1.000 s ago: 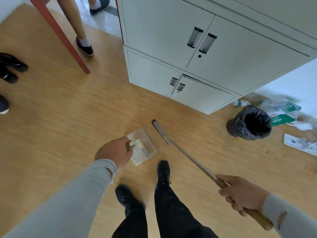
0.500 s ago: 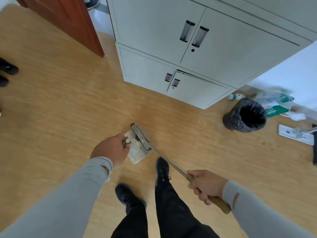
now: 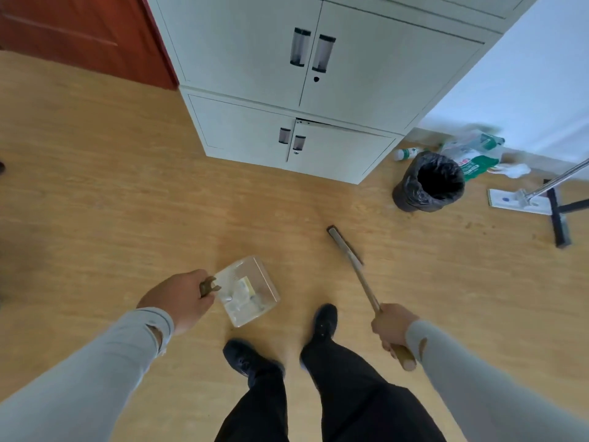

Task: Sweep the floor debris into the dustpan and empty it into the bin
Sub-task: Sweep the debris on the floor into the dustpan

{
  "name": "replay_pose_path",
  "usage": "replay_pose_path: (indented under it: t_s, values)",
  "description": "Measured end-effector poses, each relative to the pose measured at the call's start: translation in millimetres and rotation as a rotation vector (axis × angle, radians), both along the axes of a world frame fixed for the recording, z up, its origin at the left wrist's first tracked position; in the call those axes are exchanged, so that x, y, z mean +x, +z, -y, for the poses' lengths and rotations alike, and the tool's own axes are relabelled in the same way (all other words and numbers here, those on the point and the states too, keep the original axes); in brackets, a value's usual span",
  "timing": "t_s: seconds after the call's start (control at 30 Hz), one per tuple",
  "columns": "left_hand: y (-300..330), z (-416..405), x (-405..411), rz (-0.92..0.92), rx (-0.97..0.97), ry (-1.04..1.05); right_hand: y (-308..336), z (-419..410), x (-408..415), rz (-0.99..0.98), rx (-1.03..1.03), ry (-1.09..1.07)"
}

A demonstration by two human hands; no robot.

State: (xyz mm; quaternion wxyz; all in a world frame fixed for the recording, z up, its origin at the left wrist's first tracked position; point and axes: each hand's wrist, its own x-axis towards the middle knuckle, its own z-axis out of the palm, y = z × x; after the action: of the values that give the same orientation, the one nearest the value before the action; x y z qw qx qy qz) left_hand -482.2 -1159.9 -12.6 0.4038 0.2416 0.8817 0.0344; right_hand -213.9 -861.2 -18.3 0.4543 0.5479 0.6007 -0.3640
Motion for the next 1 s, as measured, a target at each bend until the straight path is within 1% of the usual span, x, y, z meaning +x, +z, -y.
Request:
replay_pose_path:
  t_s: [0.03,0.13,0.17,0.2,0.23,0.27,0.3,0.33,0.37,0.47,0.53,0.6,0.73,0.8,0.9,1.0]
  values:
    - [-3,3,7,-0.003,-0.009,-0.012,-12,14,-1,0.030,-0.017,0.055]
    - [-13,14,22,-0.023,-0.034,-0.018,-33,63,-7,0.057,-0.160,0.214]
    - [-14,16,25,-0.028,-0.038,-0.013,-30,77,-10,0.054,-0.246,0.171]
    - [-15,17,26,-0.032,-0.040,-0.009,-21,85,-12,0.017,-0.301,0.054]
    - [-14,16,26,-0.035,-0.039,-0.009,-9,91,-13,-0.016,-0.341,-0.012]
    - [-13,15,25,-0.040,-0.036,-0.011,3,91,-18,-0.045,-0.381,-0.137]
    - [-11,14,24,-0.047,-0.032,-0.008,11,85,-16,-0.037,-0.371,-0.246]
    - [-10,13,24,-0.051,-0.029,-0.005,15,76,-12,-0.028,-0.410,-0.328]
    - [-9,13,23,-0.051,-0.029,-0.005,26,67,-12,-0.080,-0.471,-0.479]
    - [-3,15,21,-0.032,-0.022,0.005,44,32,5,-0.136,-0.391,-0.635]
    - [4,13,17,-0.009,0.003,0.022,60,17,12,-0.186,-0.352,-0.654]
    - [12,5,12,0.008,0.039,0.051,72,3,17,-0.222,-0.293,-0.642]
    - [25,-22,9,-0.008,0.102,0.104,74,-37,8,-0.258,-0.109,-0.518]
    - [28,-39,10,-0.018,0.116,0.127,62,-65,-8,-0.218,-0.046,-0.441]
    - [29,-69,15,-0.016,0.132,0.175,34,-107,-36,-0.172,0.044,-0.250]
    - [23,-106,21,-0.010,0.132,0.204,4,-132,-60,-0.134,0.061,-0.088]
